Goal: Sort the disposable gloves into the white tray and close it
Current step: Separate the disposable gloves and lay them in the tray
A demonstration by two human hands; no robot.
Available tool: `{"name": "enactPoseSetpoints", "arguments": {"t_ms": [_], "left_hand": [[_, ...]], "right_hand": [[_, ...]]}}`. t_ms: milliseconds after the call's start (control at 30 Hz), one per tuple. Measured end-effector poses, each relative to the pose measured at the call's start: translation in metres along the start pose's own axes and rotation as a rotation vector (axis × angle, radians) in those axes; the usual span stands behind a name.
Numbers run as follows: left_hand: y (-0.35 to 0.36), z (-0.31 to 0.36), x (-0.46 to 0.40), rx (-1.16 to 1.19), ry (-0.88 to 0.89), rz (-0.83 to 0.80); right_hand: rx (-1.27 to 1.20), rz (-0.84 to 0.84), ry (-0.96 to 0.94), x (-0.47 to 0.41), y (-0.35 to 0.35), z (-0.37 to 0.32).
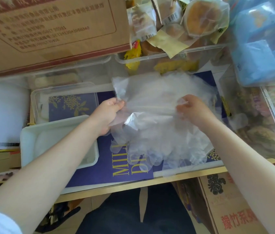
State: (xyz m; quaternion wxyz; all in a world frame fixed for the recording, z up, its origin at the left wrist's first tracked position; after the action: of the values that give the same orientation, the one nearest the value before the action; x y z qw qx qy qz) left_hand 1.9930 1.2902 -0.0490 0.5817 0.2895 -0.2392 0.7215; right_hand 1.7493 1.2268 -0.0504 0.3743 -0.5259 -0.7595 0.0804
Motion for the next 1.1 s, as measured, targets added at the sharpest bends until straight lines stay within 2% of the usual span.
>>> {"name": "enactPoseSetpoints", "arguments": {"t_ms": [33,67,100,133,200,267,367,433,567,667,767,800,833,933,967,1033,1100], "left_hand": [[0.004,0.0,0.003,0.024,-0.012,0.004],[0.008,0.003,0.006,0.031,-0.008,0.0],[0.013,0.005,0.009,0.031,0.007,-0.015],[0.019,0.01,0.013,0.032,0.027,-0.036],[0.03,0.018,0.023,0.023,0.071,-0.071],[0.038,0.024,0.029,0.006,0.109,-0.094],[0.038,0.025,0.036,-0.031,0.138,-0.091],[0.033,0.026,0.038,-0.093,0.165,-0.041],[0.024,0.024,0.039,-0.09,0.224,0.02],[0.011,0.019,0.038,-0.023,0.243,0.068],[-0.012,0.015,0.036,-0.108,0.243,0.191],[-0.019,0.013,0.034,-0.14,0.233,0.221],[-0.026,0.009,0.032,-0.157,0.213,0.242],[-0.041,0.002,0.029,-0.141,0.165,0.277],[-0.044,0.002,0.029,-0.108,0.16,0.257],[-0.04,0.004,0.031,0.027,0.156,0.145],[-0.031,0.01,0.036,0.21,0.156,-0.022]], "right_hand": [[0.273,0.095,-0.103,0.003,-0.007,-0.012],[0.437,0.191,-0.254,0.012,-0.01,-0.031],[0.446,0.228,-0.432,0.024,-0.007,-0.054],[0.345,0.178,-0.565,0.036,0.001,-0.073],[0.13,-0.031,-0.658,0.052,0.024,-0.097],[0.14,-0.116,-0.655,0.053,0.041,-0.103],[0.018,0.0,-0.603,0.045,0.037,-0.103],[-0.061,0.014,-0.545,0.039,0.033,-0.097],[-0.148,-0.085,-0.454,0.03,0.033,-0.085],[-0.352,-0.024,-0.35,0.02,0.017,-0.069],[-0.6,0.042,-0.163,0.01,-0.005,-0.036],[-0.593,0.078,-0.108,0.005,-0.011,-0.022],[-0.485,0.134,-0.068,-0.002,-0.019,-0.007],[0.095,0.321,-0.037,-0.004,-0.04,0.014],[0.179,0.383,-0.102,0.002,-0.041,0.006],[0.196,0.452,-0.367,0.02,-0.032,-0.03],[0.162,0.353,-0.621,0.036,-0.006,-0.067]]}}
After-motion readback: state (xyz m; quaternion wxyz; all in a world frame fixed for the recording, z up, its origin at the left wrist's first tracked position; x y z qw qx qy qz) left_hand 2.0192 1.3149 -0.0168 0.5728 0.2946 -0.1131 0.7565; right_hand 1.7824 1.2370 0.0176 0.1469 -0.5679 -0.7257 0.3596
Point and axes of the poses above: each hand's wrist, its own x-axis away from the middle knuckle, its own y-axis out of the palm, z = x × y, the point moved 7 cm from there along -x, towards the middle knuckle, and after that the axes turned 5 degrees about -y, right-handed, at the moved point
